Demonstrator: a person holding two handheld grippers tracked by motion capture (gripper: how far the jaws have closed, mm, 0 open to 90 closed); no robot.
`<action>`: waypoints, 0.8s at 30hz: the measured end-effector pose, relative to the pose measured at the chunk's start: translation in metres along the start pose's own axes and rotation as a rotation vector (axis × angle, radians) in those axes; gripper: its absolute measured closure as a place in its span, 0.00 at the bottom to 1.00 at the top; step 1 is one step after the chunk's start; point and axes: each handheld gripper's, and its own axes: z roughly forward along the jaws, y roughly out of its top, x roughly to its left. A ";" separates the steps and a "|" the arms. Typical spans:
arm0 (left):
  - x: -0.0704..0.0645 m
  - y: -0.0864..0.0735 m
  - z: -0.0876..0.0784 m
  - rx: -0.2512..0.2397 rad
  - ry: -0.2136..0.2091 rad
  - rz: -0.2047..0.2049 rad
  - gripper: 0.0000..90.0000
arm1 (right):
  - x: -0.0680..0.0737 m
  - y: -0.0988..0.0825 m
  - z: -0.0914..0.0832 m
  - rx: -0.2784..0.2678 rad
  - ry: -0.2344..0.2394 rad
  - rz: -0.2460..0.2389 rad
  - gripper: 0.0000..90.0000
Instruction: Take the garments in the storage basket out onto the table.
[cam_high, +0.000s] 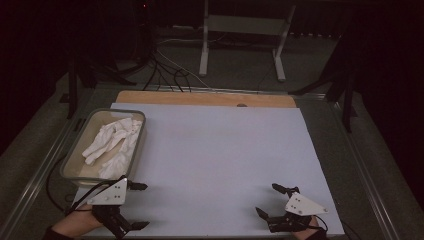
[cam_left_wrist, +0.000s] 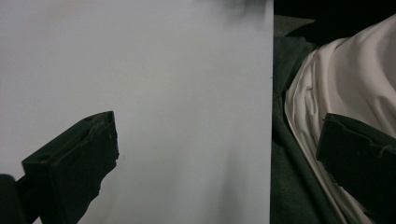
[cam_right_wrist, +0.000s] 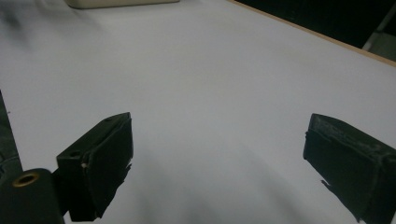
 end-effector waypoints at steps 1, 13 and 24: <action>0.000 0.002 -0.001 0.005 -0.003 0.003 0.00 | 0.000 0.000 0.000 -0.006 -0.001 0.003 0.10; 0.012 0.023 -0.025 0.041 -0.029 0.022 0.00 | -0.001 0.002 -0.002 -0.020 -0.007 0.008 0.10; 0.024 0.040 -0.048 0.052 -0.015 0.040 0.00 | 0.000 0.003 -0.001 -0.028 0.001 0.012 0.10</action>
